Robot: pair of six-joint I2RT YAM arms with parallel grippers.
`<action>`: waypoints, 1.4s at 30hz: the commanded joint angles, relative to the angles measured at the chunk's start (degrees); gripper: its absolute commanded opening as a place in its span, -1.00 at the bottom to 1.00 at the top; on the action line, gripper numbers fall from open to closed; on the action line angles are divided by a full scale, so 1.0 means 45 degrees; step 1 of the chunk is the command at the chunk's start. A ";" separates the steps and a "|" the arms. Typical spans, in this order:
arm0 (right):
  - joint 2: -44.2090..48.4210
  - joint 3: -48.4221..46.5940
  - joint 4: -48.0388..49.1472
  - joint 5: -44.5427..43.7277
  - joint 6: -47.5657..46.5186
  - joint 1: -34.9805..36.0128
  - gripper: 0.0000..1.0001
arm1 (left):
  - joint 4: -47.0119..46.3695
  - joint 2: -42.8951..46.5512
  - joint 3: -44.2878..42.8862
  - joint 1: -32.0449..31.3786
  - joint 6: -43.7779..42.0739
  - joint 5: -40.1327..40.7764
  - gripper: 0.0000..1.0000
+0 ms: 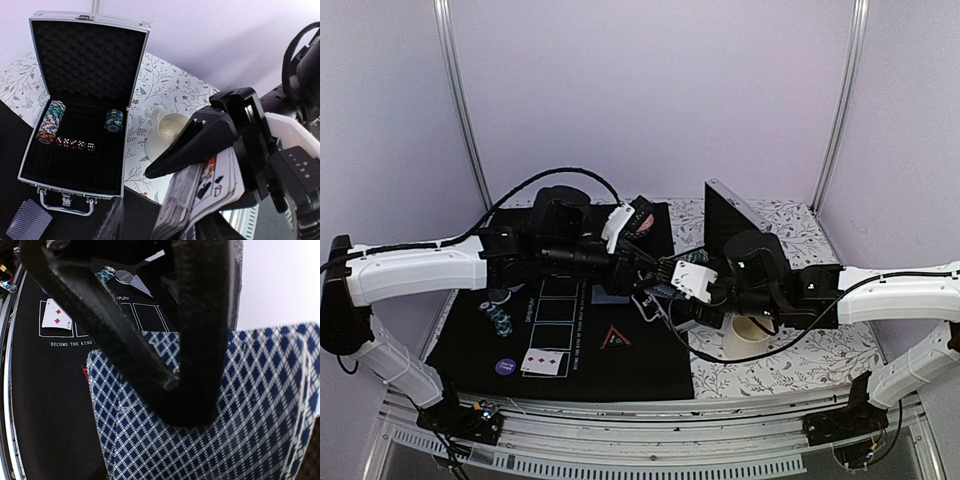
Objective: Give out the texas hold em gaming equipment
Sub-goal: Pick up the poker card from the face-down deck piles.
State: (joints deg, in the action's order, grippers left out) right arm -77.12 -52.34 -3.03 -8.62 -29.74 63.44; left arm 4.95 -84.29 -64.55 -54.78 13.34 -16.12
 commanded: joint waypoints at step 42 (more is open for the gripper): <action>0.0151 -0.0256 0.0397 -0.0166 -0.0111 0.0101 -0.13 | 0.1482 0.0589 -0.0348 -0.0245 -0.0838 0.2572 -0.21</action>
State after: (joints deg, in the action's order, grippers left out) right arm -77.12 -52.34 -2.90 -10.17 -29.78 63.35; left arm 9.47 -84.07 -66.85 -56.31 10.09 -9.65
